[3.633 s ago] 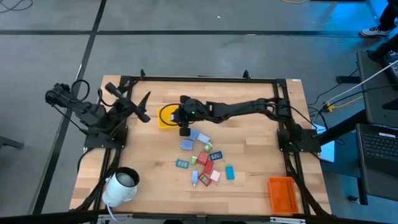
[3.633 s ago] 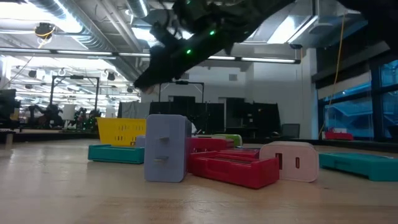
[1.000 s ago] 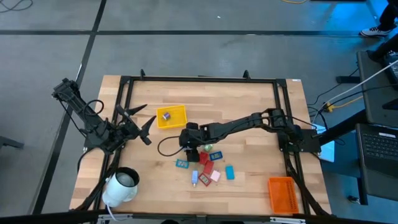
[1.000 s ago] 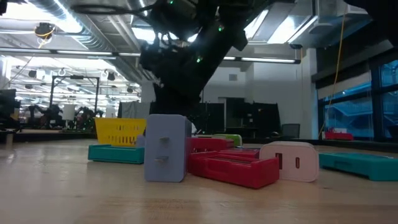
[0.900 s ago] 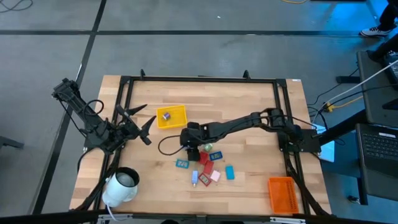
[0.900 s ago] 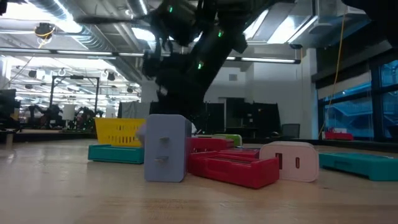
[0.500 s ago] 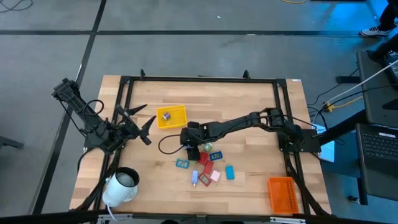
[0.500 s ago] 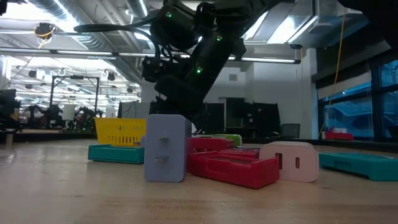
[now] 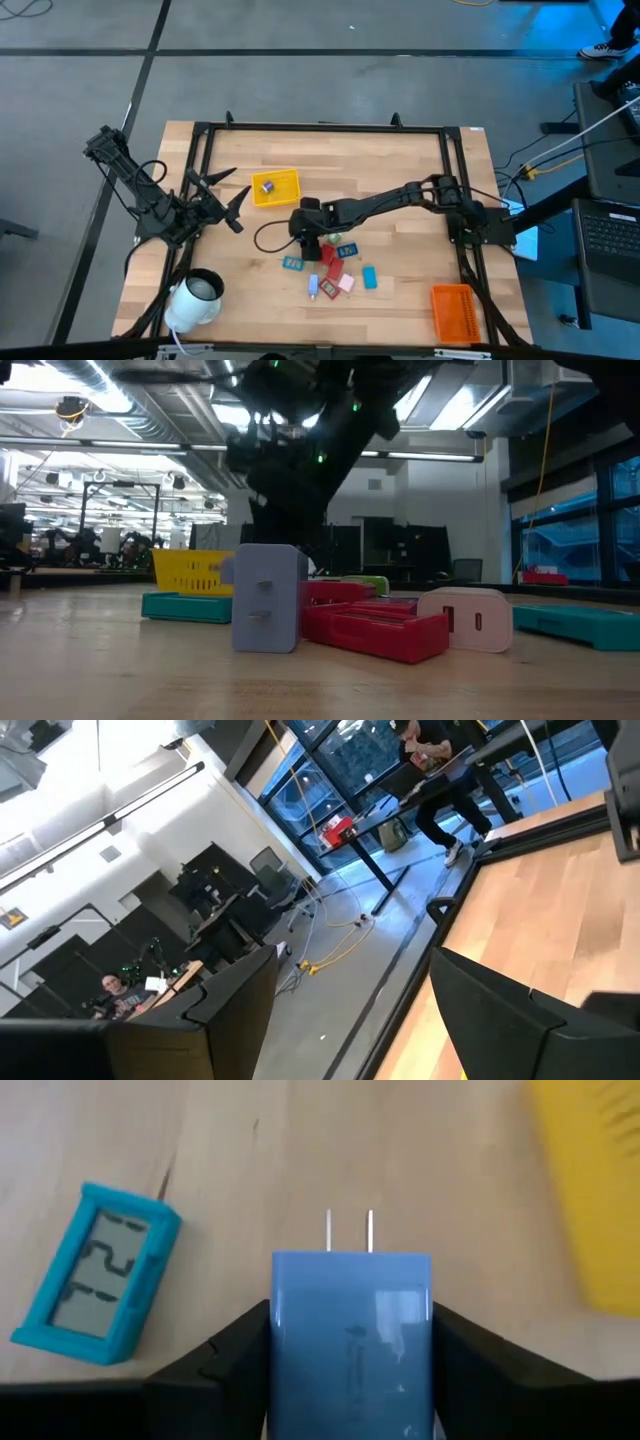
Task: Pick & Place Office items
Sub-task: Put the middle light blue charger adapter into the yellow bin
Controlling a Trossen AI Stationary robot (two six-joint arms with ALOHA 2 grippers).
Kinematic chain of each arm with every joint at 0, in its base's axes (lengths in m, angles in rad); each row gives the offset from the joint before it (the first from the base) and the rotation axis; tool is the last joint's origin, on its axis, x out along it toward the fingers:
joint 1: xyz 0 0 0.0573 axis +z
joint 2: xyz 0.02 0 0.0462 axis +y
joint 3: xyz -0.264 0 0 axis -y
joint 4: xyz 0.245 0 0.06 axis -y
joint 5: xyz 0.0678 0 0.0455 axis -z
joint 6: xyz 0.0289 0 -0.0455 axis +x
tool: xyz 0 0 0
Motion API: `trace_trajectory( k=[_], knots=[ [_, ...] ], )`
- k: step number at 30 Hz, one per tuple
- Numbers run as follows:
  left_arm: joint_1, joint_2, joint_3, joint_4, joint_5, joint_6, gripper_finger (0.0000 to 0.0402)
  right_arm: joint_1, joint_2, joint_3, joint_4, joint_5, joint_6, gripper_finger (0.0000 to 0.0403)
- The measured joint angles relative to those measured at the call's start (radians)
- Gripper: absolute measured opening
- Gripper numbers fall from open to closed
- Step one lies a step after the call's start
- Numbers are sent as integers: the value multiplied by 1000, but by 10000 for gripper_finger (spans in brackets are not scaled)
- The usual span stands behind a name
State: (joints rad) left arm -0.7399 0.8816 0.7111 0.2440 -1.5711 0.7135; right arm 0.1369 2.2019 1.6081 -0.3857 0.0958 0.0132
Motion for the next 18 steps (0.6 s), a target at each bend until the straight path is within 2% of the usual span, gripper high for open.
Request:
trace_trajectory(
  k=[4,7,11,18],
  knots=[
    [0,0,0,0,0,13,261,12,-64,0,8,101,-41,230],
    [2,-3,0,1,0,15,261,-6,-108,1,63,151,-93,228],
    [3,-4,1,13,0,17,261,-77,-123,1,138,143,-146,218],
    [3,-3,1,19,0,26,261,-208,-123,1,234,23,-170,231]
  ],
)
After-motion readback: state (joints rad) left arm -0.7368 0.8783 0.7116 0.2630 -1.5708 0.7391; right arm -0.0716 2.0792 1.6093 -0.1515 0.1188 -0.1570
